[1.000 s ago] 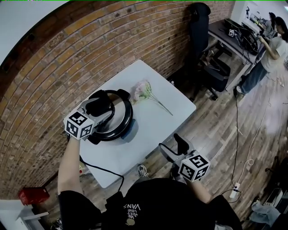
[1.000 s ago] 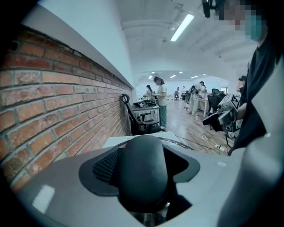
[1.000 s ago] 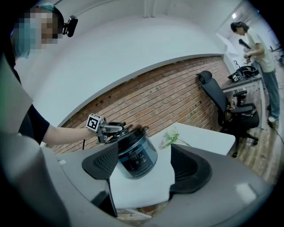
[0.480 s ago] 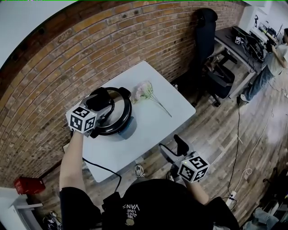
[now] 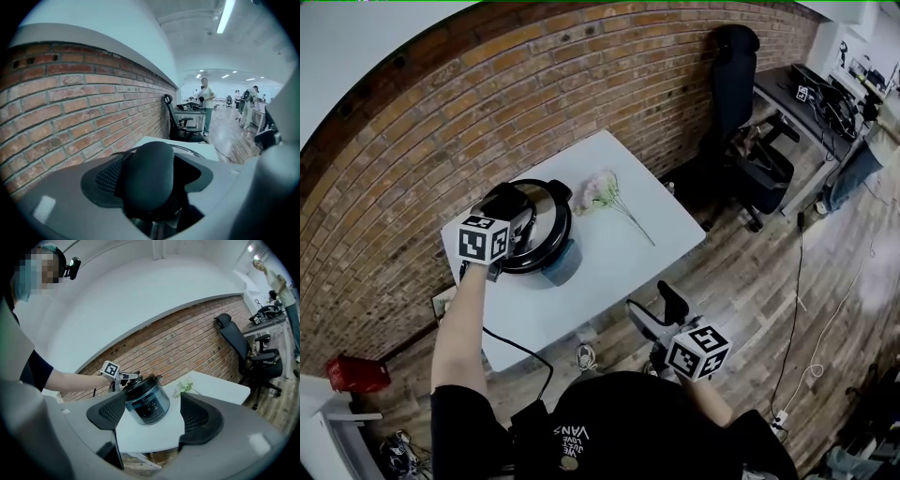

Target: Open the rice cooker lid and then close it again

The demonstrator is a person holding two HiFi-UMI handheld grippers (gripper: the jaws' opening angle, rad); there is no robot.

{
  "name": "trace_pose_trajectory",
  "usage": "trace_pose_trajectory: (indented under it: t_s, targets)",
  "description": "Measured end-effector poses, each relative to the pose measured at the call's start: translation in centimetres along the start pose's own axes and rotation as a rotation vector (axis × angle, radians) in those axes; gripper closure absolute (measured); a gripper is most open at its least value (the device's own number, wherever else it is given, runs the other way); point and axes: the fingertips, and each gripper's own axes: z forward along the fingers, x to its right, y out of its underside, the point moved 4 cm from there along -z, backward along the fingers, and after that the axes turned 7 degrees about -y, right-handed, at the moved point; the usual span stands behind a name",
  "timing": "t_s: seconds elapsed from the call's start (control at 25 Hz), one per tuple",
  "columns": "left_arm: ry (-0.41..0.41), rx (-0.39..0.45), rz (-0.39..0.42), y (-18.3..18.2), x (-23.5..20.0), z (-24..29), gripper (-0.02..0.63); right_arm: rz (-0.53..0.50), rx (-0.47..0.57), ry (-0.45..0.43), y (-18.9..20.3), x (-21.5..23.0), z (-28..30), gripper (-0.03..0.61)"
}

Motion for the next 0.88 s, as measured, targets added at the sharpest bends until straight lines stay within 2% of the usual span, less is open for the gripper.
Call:
trace_pose_trajectory:
  t_s: [0.2,0.48,0.68,0.88]
  targets:
    - [-0.064,0.007,-0.027,0.1,0.1,-0.1,0.295,-0.019,-0.008,-0.038,-0.4,0.1,-1.0,0.216]
    - [-0.157,0.025,0.007,0.4,0.1,-1.6,0.278,-0.037,-0.03,-0.076,-0.6,0.9,-3.4,0.216]
    - [-0.199,0.118,0.01,-0.5,2.1,-5.3,0.279,-0.047,-0.053,-0.118,-0.7,2.3,-5.1,0.216]
    - [-0.24,0.208,-0.007,-0.1,6.1,-10.4,0.279,-0.075,-0.112,-0.212,-0.8,2.6,-5.6,0.216]
